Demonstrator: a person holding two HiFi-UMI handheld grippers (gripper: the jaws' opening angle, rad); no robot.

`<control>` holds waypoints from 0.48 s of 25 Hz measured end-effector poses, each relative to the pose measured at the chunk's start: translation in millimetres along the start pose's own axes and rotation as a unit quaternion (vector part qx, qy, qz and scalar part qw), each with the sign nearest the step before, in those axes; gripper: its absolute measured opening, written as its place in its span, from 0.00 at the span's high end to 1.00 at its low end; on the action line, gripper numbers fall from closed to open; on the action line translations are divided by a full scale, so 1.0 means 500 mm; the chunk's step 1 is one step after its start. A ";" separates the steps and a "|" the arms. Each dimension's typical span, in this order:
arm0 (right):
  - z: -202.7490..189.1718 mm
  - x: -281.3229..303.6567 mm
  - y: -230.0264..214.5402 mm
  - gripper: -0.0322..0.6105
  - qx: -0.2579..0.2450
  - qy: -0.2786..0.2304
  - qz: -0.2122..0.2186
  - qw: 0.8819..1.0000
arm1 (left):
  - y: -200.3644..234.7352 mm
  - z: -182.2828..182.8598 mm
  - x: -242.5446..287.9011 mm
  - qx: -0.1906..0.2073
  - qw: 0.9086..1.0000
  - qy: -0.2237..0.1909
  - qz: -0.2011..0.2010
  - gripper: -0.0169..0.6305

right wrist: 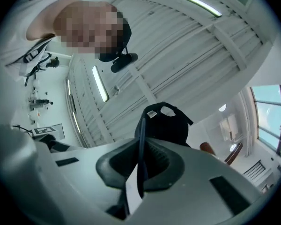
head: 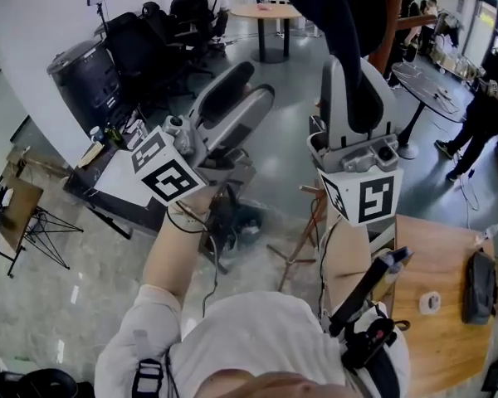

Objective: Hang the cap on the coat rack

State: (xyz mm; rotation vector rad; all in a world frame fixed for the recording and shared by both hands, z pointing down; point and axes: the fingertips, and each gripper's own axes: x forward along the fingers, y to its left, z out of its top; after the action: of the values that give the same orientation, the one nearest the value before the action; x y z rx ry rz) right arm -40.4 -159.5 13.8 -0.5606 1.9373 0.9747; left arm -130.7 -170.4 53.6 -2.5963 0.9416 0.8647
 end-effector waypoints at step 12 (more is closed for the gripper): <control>-0.122 0.033 0.001 0.89 0.193 -0.032 -0.130 0.972 | 0.070 0.056 -0.143 0.032 0.997 0.021 0.064 0.53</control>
State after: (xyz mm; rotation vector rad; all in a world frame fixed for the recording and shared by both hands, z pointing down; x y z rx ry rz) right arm -80.1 -208.4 18.9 -0.5309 1.8737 0.4298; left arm -210.0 -149.5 73.8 -2.5315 1.1379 0.7989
